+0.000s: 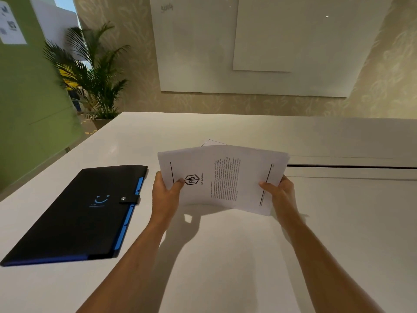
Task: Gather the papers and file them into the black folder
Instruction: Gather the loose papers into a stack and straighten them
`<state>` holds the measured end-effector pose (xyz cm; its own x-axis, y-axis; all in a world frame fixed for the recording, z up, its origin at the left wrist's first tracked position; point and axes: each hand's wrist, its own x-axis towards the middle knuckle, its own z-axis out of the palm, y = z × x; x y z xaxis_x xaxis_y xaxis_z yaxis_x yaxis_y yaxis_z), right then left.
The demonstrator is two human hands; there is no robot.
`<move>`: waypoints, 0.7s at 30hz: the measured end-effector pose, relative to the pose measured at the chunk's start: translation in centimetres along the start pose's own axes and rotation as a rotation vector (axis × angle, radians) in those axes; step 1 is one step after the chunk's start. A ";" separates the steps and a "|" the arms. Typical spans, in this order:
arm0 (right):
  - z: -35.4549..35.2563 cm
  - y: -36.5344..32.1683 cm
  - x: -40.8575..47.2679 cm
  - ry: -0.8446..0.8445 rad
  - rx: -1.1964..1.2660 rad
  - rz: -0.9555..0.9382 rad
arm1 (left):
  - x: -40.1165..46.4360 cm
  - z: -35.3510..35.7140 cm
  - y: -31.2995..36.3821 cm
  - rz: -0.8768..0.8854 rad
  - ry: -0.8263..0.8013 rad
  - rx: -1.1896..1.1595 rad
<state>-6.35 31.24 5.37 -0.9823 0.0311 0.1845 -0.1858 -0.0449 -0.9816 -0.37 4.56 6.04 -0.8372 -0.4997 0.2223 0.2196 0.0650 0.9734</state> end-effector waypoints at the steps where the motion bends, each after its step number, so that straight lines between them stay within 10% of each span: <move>1: -0.1 0.0 0.0 -0.011 -0.004 -0.003 | 0.0 0.0 0.0 0.004 0.000 0.002; 21: -0.2 -1.4 0.9 0.066 0.154 -0.032 | 3.8 -2.0 2.4 -0.019 -0.128 0.024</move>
<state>-6.93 31.50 6.91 -0.9731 0.1004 0.2071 -0.2234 -0.1950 -0.9550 -2.05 1.10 9.09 -0.8984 -0.3872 0.2071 0.1918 0.0783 0.9783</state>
